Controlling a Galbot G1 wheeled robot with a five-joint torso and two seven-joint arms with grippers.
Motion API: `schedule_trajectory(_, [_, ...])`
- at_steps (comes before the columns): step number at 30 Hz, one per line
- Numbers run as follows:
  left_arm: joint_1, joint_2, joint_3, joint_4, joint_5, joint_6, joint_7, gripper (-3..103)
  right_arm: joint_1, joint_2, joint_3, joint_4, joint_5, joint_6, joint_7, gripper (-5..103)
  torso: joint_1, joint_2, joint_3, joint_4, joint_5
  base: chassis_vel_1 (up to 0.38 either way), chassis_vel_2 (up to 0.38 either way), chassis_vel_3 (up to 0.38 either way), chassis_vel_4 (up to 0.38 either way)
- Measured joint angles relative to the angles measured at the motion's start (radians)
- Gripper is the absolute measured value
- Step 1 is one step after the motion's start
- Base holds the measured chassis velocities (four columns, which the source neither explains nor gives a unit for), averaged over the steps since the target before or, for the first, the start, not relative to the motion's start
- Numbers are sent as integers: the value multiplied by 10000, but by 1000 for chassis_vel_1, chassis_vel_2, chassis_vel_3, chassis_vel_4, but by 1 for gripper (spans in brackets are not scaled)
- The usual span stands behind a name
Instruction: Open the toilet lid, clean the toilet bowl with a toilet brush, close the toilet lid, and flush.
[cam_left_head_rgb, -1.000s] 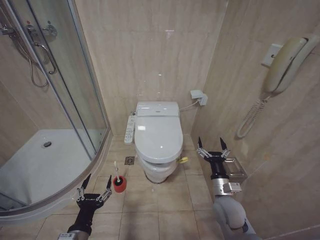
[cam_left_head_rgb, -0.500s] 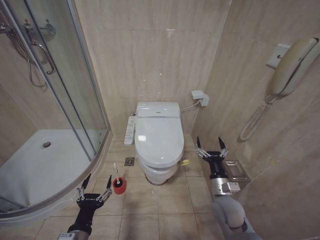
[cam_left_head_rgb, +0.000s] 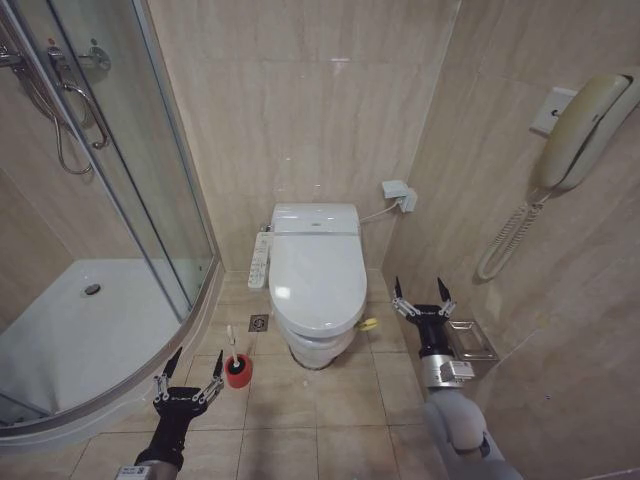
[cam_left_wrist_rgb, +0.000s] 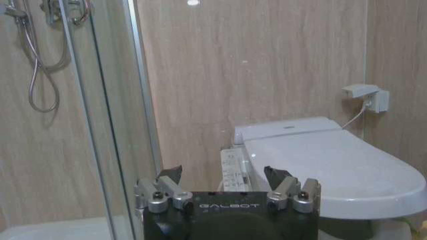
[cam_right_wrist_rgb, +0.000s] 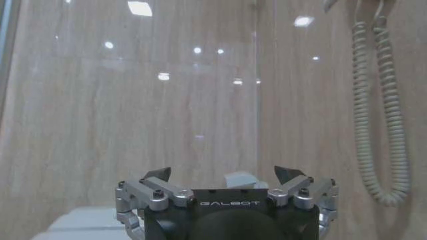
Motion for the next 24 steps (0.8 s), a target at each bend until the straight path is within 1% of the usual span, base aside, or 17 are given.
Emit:
schedule_trajectory(4, [0, 0, 0, 0, 0, 0, 0, 82, -186, -38, 7, 49, -57, -324, 57, 100, 0, 0, 0, 0, 1, 0, 0, 0, 0])
schedule_trajectory(6, [0, 0, 0, 0, 0, 0, 0, 82, -354, -127, 26, 45, -7, -713, 63, 100, 0, 1, 0, -1, 0, 0, 0, 0, 0])
schedule_trajectory(13, [0, 0, 0, 0, 0, 0, 0, 82, -430, -286, 85, -12, 164, -1085, 217, 100, 0, 0, 0, 0, 1, 0, 0, 0, 0])
schedule_trajectory(17, [0, 0, 0, 0, 0, 0, 0, 82, -675, -515, 127, 730, 375, -1434, 289, 100, 1, 0, 0, 1, 1, 0, 0, 0, 0])
schedule_trajectory(22, [0, 0, 0, 0, 0, 0, 0, 82, -1227, -554, 171, 1401, 424, -1450, 184, 100, 1, 0, 0, 0, 1, 0, 0, 0, 0])
schedule_trajectory(24, [0, 0, 0, 0, 0, 0, 0, 82, -1690, -389, 202, 1833, 355, -1396, 77, 100, 0, 1, 0, 0, 0, 0, 0, 0, 0])
